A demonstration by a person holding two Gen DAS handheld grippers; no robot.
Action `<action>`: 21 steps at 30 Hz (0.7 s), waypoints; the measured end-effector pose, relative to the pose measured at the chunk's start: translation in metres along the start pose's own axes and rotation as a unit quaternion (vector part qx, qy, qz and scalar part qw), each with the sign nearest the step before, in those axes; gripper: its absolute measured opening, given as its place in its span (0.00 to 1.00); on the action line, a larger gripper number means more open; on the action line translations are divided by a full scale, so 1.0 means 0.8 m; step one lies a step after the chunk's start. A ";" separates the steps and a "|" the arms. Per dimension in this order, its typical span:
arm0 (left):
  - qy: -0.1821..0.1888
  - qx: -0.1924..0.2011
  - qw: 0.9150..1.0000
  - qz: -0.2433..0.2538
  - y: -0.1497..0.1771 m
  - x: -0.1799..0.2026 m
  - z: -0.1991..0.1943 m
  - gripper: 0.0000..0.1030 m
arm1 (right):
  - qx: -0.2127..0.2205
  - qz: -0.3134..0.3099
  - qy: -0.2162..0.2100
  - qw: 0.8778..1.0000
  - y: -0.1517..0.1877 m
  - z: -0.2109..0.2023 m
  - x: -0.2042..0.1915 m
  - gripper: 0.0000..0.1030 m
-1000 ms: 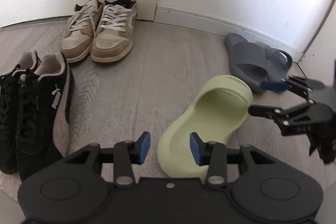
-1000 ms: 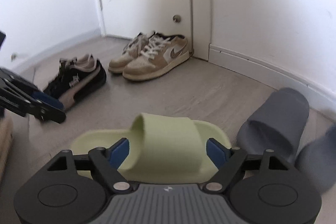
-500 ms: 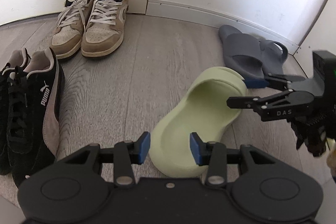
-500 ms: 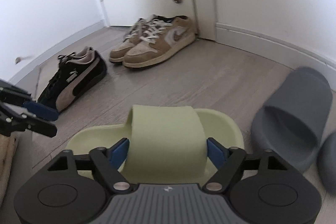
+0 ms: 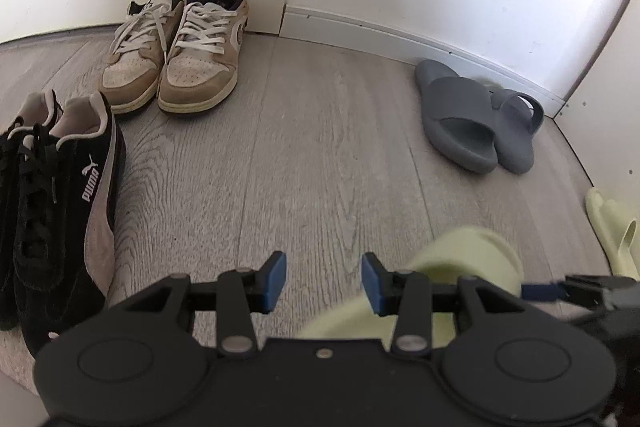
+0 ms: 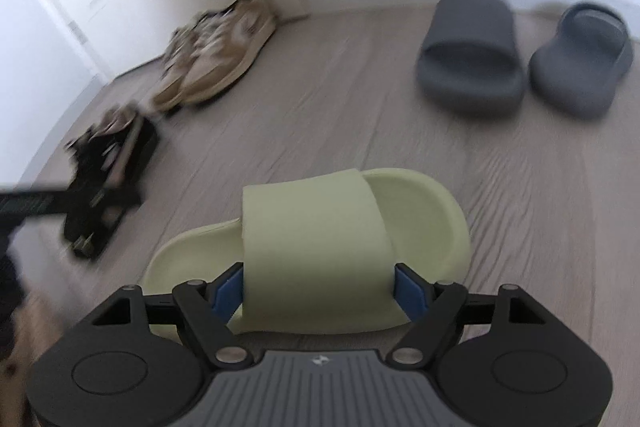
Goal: Organize scattered shoes
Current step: 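Grasp the pale green slide by its strap with the right gripper, then carry the pale green slide with the right gripper and set it near the grey slides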
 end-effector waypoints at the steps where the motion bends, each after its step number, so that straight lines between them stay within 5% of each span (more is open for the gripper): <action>1: 0.001 0.001 1.000 0.000 0.000 0.000 -0.001 0.41 | 0.005 -0.026 -0.008 1.000 0.004 -0.010 -0.002 0.77; 4: 0.001 0.003 1.000 -0.003 -0.003 -0.002 -0.002 0.42 | 0.029 -0.130 -0.002 0.991 0.000 -0.032 -0.006 0.81; 7: 0.001 0.012 1.000 -0.012 -0.010 -0.005 -0.011 0.41 | 0.025 -0.243 0.002 0.970 -0.009 -0.038 -0.016 0.84; 14: -0.023 0.048 0.999 -0.002 -0.022 -0.009 -0.052 0.44 | -0.083 -0.537 -0.056 0.837 -0.012 -0.017 -0.063 0.86; 16: -0.029 0.051 0.998 -0.003 -0.019 -0.011 -0.060 0.44 | -0.096 -0.573 -0.050 0.812 -0.008 -0.005 -0.072 0.85; 18: -0.029 0.053 0.998 -0.009 -0.016 -0.015 -0.066 0.44 | -0.099 -0.575 -0.049 0.810 -0.005 0.005 -0.079 0.85; 21: -0.028 0.055 0.998 -0.016 -0.012 -0.021 -0.073 0.44 | -0.082 -0.539 -0.038 0.838 -0.007 0.015 -0.088 0.85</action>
Point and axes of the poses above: each gripper's, at about its wrist camera, not at the fingertips, and z roughly the way its jaws point, x to its right, y to its underside, the point moved 3 cm from there along z, roughly the way its jaws point, and after that the axes turned 7 degrees about z, right-handed, at the moved point
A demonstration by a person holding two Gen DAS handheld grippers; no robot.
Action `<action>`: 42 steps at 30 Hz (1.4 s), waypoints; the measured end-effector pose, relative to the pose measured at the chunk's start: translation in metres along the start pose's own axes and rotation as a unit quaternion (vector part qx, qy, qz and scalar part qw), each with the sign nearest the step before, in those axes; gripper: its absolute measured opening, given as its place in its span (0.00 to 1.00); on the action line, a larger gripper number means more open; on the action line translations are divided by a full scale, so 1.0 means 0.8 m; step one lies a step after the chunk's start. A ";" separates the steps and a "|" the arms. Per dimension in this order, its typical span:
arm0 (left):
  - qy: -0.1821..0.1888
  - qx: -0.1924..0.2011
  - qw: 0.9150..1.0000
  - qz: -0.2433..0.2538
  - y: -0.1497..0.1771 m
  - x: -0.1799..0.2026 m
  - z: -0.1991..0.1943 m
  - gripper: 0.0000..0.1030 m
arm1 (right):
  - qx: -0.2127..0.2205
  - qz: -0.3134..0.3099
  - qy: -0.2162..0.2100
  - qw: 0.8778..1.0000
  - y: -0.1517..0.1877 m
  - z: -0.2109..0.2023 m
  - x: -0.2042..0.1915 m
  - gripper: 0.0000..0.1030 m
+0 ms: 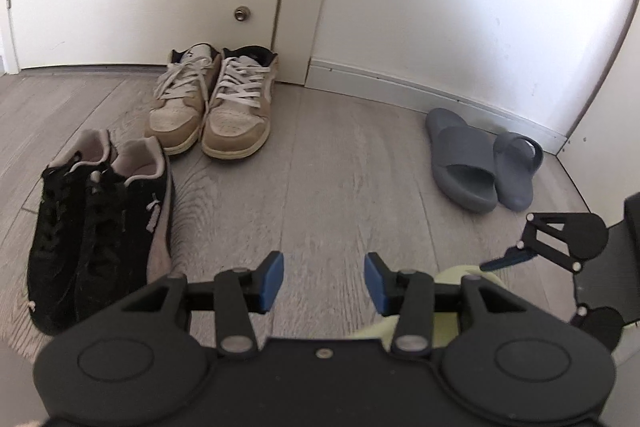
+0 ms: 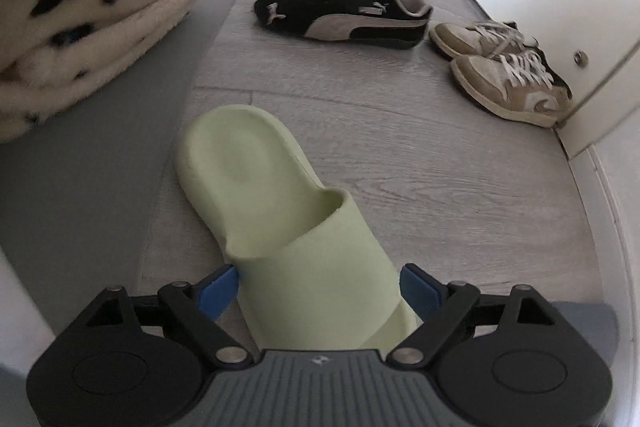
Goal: Organize scattered shoes
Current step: 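Carry the pale green slide with the right gripper and set it near the grey slides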
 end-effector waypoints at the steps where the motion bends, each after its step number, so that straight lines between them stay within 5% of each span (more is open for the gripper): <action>1: 0.000 0.001 1.000 -0.003 0.001 -0.002 -0.003 0.44 | 0.004 0.024 0.014 1.000 -0.003 0.003 -0.001 0.85; 5: 0.006 0.005 1.000 -0.017 0.002 -0.010 -0.009 0.44 | 0.015 0.127 0.064 0.990 -0.011 0.014 -0.004 0.84; 8: 0.007 0.008 1.000 -0.024 0.004 -0.015 -0.010 0.44 | 0.015 0.300 0.088 0.950 -0.019 0.032 0.000 0.86; 9: 0.007 0.009 1.000 -0.023 0.005 -0.017 -0.012 0.45 | 0.025 0.307 0.084 0.948 -0.019 0.029 -0.002 0.86; 14: 0.011 0.008 1.000 -0.026 0.011 -0.023 -0.008 0.45 | 0.070 0.088 0.086 0.990 -0.028 0.013 -0.010 0.89; 20: 0.010 0.008 1.000 -0.020 0.013 -0.023 -0.006 0.46 | 0.008 -0.029 -0.040 0.999 -0.048 0.043 0.010 0.89; 27: 0.000 0.003 1.000 -0.009 0.015 -0.018 0.001 0.46 | 0.000 -0.031 -0.061 0.998 -0.053 0.075 0.018 0.91; 30: -0.003 -0.001 1.000 -0.006 0.016 -0.016 0.005 0.46 | 0.017 0.031 -0.045 0.998 -0.051 0.073 0.019 0.90; 33: -0.004 -0.003 1.000 -0.010 0.016 -0.017 0.008 0.46 | 0.013 0.118 0.020 0.993 -0.047 0.068 0.015 0.89; 36: 0.000 -0.004 1.000 -0.019 0.016 -0.020 0.011 0.46 | -0.005 0.262 0.120 0.958 -0.037 0.063 0.013 0.89; 38: 0.001 -0.005 1.000 -0.020 0.017 -0.020 0.012 0.46 | -0.030 0.368 0.183 0.911 -0.027 0.055 0.011 0.90; 42: 0.000 -0.005 1.000 -0.016 0.018 -0.019 0.012 0.46 | -0.028 0.444 0.185 0.876 -0.012 0.035 0.002 0.90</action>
Point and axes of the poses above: each gripper's, at about its wrist camera, not at the fingertips, and z roughly the way its jaws point, x to its right, y to its underside, the point moved 3 cm from there along z, roughly the way its jaws point, and after that the axes turned 7 degrees about z, right-handed, at the moved point
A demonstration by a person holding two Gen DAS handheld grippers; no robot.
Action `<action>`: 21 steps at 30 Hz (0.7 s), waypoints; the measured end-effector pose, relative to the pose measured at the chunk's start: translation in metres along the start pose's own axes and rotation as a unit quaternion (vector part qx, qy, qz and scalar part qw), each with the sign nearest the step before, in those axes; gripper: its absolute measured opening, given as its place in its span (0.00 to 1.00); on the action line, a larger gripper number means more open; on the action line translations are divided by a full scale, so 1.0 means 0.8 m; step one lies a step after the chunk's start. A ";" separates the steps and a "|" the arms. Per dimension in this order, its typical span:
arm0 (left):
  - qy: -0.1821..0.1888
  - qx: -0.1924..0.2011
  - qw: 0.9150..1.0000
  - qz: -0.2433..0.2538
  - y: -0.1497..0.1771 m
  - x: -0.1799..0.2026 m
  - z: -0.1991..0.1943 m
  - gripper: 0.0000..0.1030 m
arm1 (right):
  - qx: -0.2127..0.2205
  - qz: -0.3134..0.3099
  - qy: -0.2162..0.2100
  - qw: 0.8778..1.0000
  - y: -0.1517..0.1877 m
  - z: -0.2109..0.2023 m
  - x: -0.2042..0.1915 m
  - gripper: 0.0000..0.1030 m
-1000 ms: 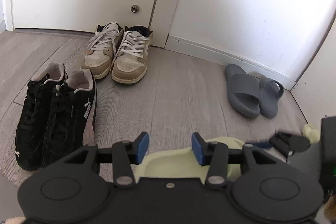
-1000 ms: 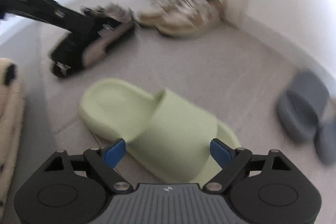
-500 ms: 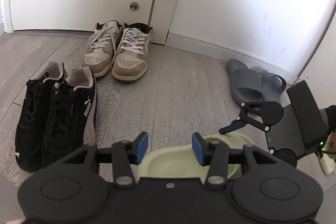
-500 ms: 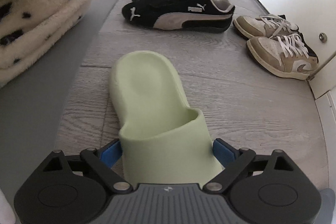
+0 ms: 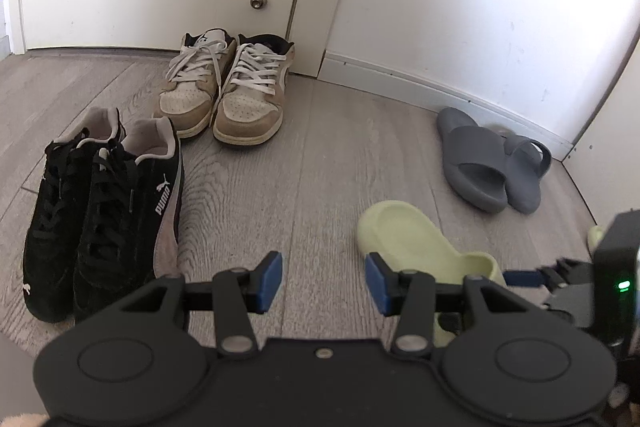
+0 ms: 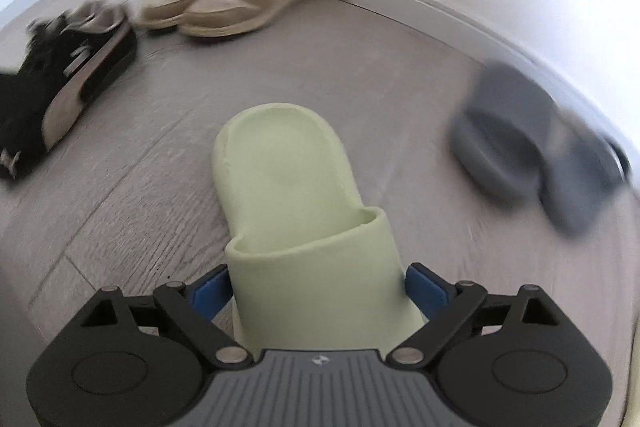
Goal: Organize scattered shoes
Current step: 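Carry the pale green slide with the right gripper and set it near the grey slides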
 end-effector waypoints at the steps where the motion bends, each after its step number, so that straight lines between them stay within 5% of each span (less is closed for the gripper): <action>1: 0.000 0.000 1.000 0.001 0.001 0.000 0.000 0.46 | 0.001 0.013 -0.021 1.000 0.002 -0.006 0.008 0.90; 10: 0.003 0.002 1.000 0.006 0.005 0.004 -0.003 0.46 | 0.004 -0.050 -0.094 0.994 0.002 0.005 0.030 0.92; 14: 0.002 0.000 1.000 0.001 0.003 0.003 -0.001 0.46 | 0.031 0.050 -0.031 0.998 -0.003 0.008 0.024 0.91; 17: 0.003 -0.002 1.000 -0.001 0.003 0.001 0.000 0.46 | 0.049 0.146 0.037 0.987 -0.012 0.013 0.018 0.91; 21: 0.002 -0.003 1.000 0.001 0.004 0.000 -0.001 0.46 | 0.071 0.194 0.077 0.975 -0.028 0.027 0.011 0.91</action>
Point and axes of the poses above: each gripper's, at about its wrist camera, not at the fingertips, and z roughly the way its jaws point, x to its right, y to its underside, the point moved 3 cm from there along z, roughly the way its jaws point, and after that the axes turned 7 degrees about z, right-handed, at the moved point
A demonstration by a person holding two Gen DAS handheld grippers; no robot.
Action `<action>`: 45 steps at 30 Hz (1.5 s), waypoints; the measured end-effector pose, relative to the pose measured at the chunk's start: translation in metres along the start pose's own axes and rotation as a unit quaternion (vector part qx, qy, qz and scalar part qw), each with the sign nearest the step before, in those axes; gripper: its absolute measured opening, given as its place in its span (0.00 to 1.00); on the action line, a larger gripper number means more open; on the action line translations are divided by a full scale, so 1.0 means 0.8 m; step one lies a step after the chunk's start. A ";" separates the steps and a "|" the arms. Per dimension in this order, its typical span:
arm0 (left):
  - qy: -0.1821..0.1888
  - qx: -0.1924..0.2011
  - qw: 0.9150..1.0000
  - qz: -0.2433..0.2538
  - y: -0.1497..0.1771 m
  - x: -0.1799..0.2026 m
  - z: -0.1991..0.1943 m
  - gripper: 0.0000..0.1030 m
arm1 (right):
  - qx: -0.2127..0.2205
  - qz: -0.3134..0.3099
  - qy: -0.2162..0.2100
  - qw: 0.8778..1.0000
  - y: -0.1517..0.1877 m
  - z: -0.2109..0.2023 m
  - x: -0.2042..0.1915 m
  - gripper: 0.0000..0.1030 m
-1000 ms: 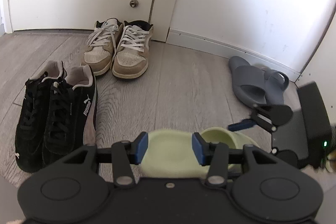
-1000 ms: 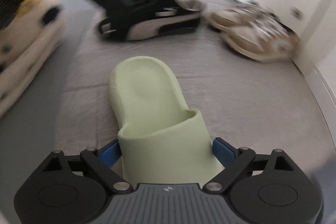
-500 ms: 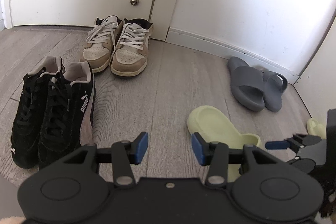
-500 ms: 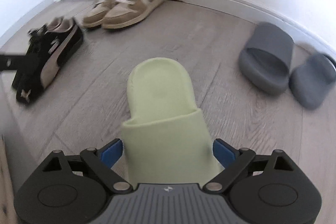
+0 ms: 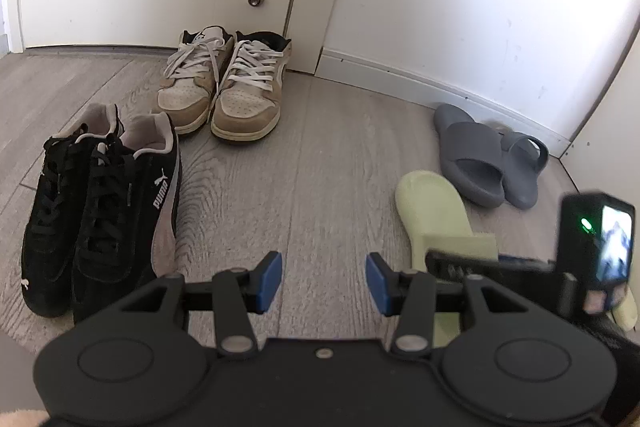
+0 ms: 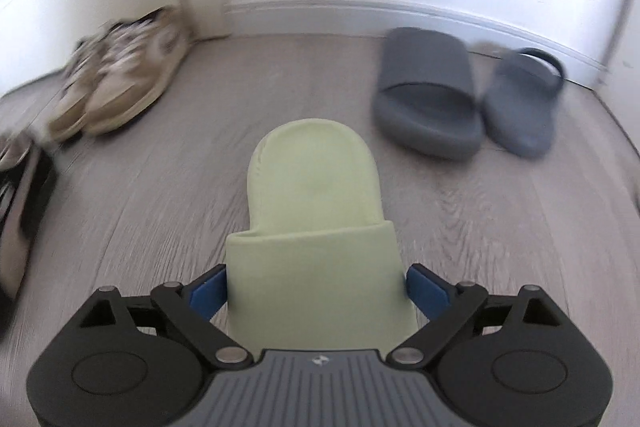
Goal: Organize scattered shoes
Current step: 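Carry the pale green slide with the right gripper and set it near the grey slides, then move the left gripper to the second pale green slide by the cabinet and grasp it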
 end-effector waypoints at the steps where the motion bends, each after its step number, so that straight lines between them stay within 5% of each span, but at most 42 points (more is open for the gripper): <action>1: 0.001 0.000 1.000 0.001 0.000 0.001 0.000 0.46 | 0.004 0.003 0.003 1.000 -0.002 0.004 -0.002 0.91; 8: 0.043 -0.006 0.998 0.035 0.005 0.051 0.004 0.46 | 0.004 0.006 -0.041 0.999 -0.004 0.025 0.018 0.97; 14: 0.080 -0.011 0.995 0.064 0.008 0.094 0.007 0.47 | 0.044 0.087 -0.095 0.991 0.012 -0.034 0.098 0.97; 20: 0.116 -0.015 0.989 0.093 0.012 0.137 0.010 0.47 | 0.092 0.067 -0.069 0.991 0.035 -0.099 0.181 0.97; 33: 0.171 -0.014 0.971 0.167 -0.007 0.318 0.066 0.48 | 0.086 0.031 -0.012 0.996 0.065 -0.067 0.339 0.97; 38: 0.202 -0.036 0.958 0.202 -0.012 0.417 0.119 0.48 | 0.072 0.016 -0.026 0.997 0.054 -0.048 0.407 0.97; 45: 0.273 -0.049 0.923 0.269 -0.017 0.549 0.179 0.48 | 0.065 0.062 -0.002 0.996 0.056 -0.041 0.483 0.97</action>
Point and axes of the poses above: each gripper's, at about its wrist camera, not at the fingertips, and z roughly the way its jaws point, x to its right, y to its underside, the point moved 3 cm from there along z, roughly the way its jaws point, and after that the axes turned 7 degrees about z, right-handed, at the moved point
